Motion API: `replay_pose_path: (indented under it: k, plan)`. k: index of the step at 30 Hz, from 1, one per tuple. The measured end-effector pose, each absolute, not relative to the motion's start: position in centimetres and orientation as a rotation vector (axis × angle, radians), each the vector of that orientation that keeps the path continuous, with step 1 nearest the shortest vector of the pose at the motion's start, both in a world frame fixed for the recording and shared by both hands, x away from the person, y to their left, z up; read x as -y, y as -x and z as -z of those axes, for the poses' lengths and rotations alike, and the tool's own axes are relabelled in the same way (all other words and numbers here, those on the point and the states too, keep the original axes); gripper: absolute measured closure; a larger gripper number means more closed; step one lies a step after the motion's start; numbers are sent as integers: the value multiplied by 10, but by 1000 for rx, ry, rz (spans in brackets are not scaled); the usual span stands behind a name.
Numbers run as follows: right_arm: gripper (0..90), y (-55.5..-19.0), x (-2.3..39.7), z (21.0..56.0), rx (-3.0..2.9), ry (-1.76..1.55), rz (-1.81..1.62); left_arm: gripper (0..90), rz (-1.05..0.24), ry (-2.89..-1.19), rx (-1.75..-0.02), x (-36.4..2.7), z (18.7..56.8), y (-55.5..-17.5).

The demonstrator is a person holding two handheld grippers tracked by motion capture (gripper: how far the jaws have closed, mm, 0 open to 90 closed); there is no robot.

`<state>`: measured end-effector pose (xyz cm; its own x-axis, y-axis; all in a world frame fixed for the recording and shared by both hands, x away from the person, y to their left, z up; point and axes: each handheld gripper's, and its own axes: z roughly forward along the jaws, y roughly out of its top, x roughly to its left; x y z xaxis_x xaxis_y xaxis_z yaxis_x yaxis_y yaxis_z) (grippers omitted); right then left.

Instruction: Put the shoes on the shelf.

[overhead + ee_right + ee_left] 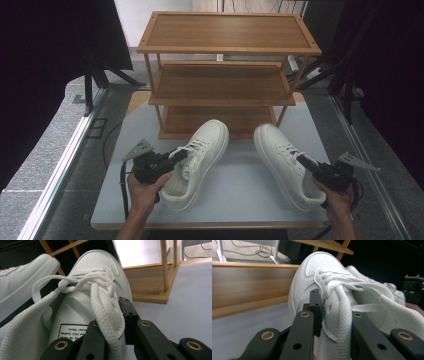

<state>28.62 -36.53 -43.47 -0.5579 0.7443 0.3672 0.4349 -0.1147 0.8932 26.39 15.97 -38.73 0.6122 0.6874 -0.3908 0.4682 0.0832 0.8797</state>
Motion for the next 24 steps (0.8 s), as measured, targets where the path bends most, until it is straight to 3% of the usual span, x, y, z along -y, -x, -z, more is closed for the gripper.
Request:
replay_pose_path:
  k: [24]
  plan:
    - [836, -278, 348, 409, -1676, -1324, -1992, 810, -126, -1372, -966, -186, 381, -261]
